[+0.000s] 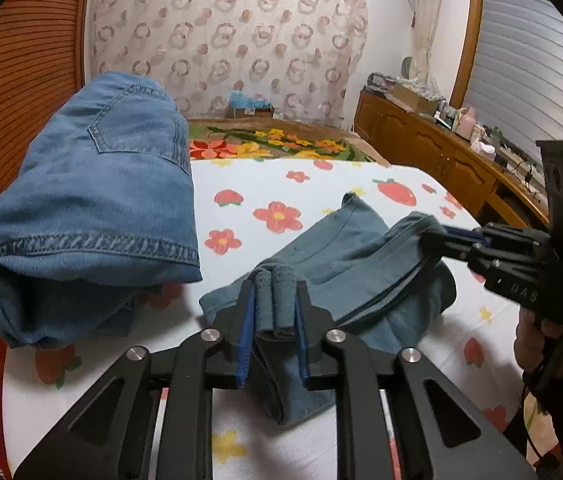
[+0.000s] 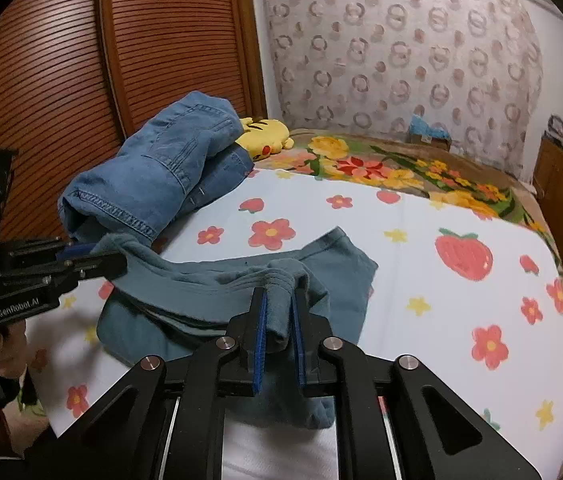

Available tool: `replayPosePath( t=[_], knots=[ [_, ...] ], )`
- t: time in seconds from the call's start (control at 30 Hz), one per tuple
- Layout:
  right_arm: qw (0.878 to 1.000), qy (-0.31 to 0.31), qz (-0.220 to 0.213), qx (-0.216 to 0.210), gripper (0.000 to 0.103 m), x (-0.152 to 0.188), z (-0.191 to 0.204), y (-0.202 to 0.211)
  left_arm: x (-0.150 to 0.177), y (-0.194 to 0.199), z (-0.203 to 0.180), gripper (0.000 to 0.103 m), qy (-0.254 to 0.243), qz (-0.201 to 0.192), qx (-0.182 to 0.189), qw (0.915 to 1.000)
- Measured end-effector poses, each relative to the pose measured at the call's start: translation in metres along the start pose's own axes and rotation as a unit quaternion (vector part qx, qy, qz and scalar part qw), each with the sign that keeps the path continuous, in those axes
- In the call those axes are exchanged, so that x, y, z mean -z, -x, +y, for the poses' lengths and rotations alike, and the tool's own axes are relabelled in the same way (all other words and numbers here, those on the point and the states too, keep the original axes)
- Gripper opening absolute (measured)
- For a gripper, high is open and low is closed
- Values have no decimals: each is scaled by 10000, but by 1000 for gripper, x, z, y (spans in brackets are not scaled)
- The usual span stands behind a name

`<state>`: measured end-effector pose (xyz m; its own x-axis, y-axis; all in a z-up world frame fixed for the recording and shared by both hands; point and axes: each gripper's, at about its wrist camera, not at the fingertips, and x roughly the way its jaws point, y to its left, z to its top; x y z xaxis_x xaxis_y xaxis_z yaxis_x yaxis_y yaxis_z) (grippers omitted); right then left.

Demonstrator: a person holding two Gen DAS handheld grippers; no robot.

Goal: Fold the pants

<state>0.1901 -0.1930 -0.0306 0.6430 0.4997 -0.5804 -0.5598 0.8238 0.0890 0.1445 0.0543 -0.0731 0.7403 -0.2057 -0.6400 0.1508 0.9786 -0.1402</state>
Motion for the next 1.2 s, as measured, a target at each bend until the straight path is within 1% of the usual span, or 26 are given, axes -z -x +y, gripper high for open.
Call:
replayPosePath(
  t=[0.03,0.07,0.1,0.13,0.17,0.23,0.3,0.37,0.5,0.6,0.67,0.77,0.97,1.17,1.2],
  knots=[
    [10000,-32,-31,5,17,-1,-1,3,1,1,0,34,-16,5,-8,10000],
    [10000,-48,-62,26,18,0,-2,7,3,4,-1,39,-47,-3,-33,10000],
    [9999,-56,-93,75,19,-1,-4,12,3,5,-1,48,-69,-18,-44,10000],
    [9998,-57,-126,120,24,3,-6,16,4,7,-2,49,-93,-43,-45,9999],
    [9998,-59,-145,158,28,4,-7,20,6,10,-2,49,-110,-50,-29,9999],
    [9997,-84,-131,185,29,7,-10,25,10,13,-3,49,-101,-49,6,9999],
    [9998,-91,-38,196,33,13,-11,26,17,17,-2,49,-69,-44,30,10000],
    [9998,-81,75,176,34,18,-11,25,25,17,-3,49,-79,43,70,9999],
    [9995,-86,240,209,35,25,-13,20,37,11,-4,49,-121,233,103,9996],
    [9992,-206,326,35,35,26,-14,14,42,4,-3,49,-114,366,101,9992],
    [9991,-216,352,-2,35,24,-12,10,45,0,-3,49,-140,437,92,9989],
    [9987,-252,427,-129,35,25,-12,5,48,-3,-4,49,-165,485,95,9986],
    [9971,-358,634,-227,35,26,-22,-8,52,-9,-2,49,-178,565,67,9982],
    [9967,-332,703,-227,34,27,-19,-11,54,-12,-2,49,-199,604,49,9980],
    [9967,-312,712,-228,32,27,-18,-11,54,-13,-2,49,-197,614,54,9979]
  ],
)
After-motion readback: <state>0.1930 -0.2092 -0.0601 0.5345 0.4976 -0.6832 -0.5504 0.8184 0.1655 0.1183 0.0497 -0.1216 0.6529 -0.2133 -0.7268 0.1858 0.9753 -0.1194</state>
